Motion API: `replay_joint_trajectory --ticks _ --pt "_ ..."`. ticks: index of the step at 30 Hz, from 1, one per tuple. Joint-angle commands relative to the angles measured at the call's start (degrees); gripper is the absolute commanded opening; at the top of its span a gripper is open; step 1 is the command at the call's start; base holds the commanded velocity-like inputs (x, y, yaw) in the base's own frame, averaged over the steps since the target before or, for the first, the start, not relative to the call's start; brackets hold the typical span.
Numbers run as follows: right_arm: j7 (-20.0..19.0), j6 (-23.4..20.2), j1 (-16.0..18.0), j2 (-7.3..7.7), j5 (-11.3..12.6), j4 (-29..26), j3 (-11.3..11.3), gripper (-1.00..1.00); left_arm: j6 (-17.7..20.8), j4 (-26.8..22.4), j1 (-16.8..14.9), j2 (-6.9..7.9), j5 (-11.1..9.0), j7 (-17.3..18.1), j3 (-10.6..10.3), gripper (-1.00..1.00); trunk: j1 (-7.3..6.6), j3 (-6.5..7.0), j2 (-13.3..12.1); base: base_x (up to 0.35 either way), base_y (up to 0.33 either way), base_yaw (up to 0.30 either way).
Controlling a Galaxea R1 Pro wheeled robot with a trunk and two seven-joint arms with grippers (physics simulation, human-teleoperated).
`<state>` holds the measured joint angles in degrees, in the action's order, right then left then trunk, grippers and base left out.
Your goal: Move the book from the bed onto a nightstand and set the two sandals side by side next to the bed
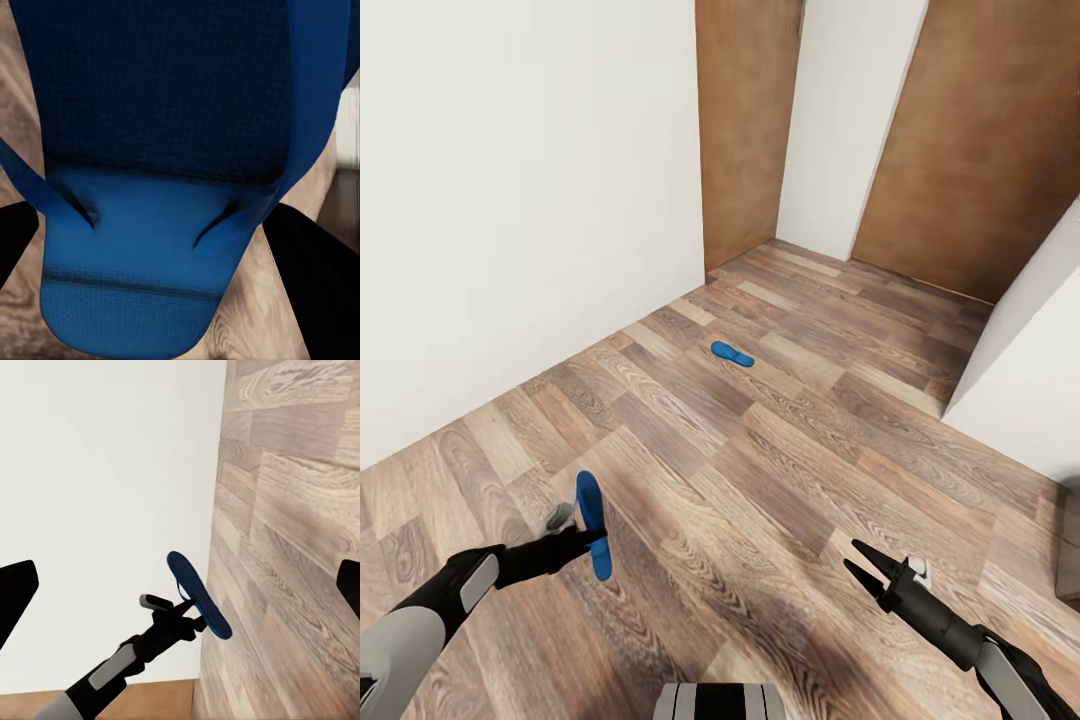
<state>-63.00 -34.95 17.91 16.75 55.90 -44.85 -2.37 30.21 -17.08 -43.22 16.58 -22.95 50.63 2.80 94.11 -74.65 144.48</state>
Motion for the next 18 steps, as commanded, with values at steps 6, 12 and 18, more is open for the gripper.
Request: replay_joint_trajectory --ticks 6,12,18 --pt "0.10 -0.42 0.02 0.04 0.35 0.10 -0.35 1.00 -0.72 2.80 0.14 0.19 0.17 1.84 0.28 -1.00 -0.16 1.30 -0.07 0.000 0.000 0.000" --pt "0.09 -0.32 0.02 0.04 0.36 0.11 -0.37 1.00 -0.40 3.07 0.15 0.20 -0.04 2.07 0.28 -1.00 -0.32 2.63 -0.15 0.000 0.000 0.000" --pt "0.65 0.48 0.02 0.04 0.20 0.11 -0.33 1.00 -0.72 3.84 0.15 0.13 -0.17 2.12 0.16 -1.00 -0.47 3.96 -0.23 0.000 0.000 0.000"
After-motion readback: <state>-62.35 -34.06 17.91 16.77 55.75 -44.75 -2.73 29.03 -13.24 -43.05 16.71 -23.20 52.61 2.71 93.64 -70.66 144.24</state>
